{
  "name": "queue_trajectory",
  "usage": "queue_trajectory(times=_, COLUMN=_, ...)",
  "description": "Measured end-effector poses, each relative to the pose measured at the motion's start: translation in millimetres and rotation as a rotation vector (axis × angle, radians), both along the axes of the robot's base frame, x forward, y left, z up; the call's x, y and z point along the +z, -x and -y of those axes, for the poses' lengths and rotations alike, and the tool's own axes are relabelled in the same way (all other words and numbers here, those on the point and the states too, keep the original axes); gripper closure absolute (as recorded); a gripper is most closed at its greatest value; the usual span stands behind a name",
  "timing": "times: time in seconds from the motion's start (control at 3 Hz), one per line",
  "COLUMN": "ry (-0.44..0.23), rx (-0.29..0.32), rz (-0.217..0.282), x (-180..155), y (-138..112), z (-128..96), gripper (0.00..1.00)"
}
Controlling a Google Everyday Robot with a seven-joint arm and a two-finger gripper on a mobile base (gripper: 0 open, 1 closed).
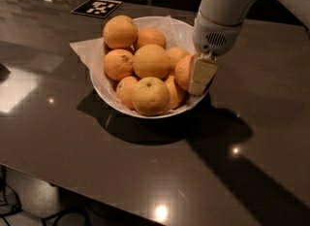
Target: Pick orange from white bowl
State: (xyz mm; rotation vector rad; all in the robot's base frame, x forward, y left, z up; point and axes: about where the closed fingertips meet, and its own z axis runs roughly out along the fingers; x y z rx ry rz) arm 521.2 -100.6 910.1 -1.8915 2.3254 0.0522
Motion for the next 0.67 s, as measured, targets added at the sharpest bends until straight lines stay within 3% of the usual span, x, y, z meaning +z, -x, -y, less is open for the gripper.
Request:
queue_trajectory(times=0.33, ry=0.000, rx=0.000, rz=0.000, x=0.0, y=-0.1, z=-0.1, gripper=0.87)
queue_trajectory(times=0.67, ry=-0.046, rx=0.026, rz=0.028, x=11.6, y=5.0, z=-0.8, gripper=1.00)
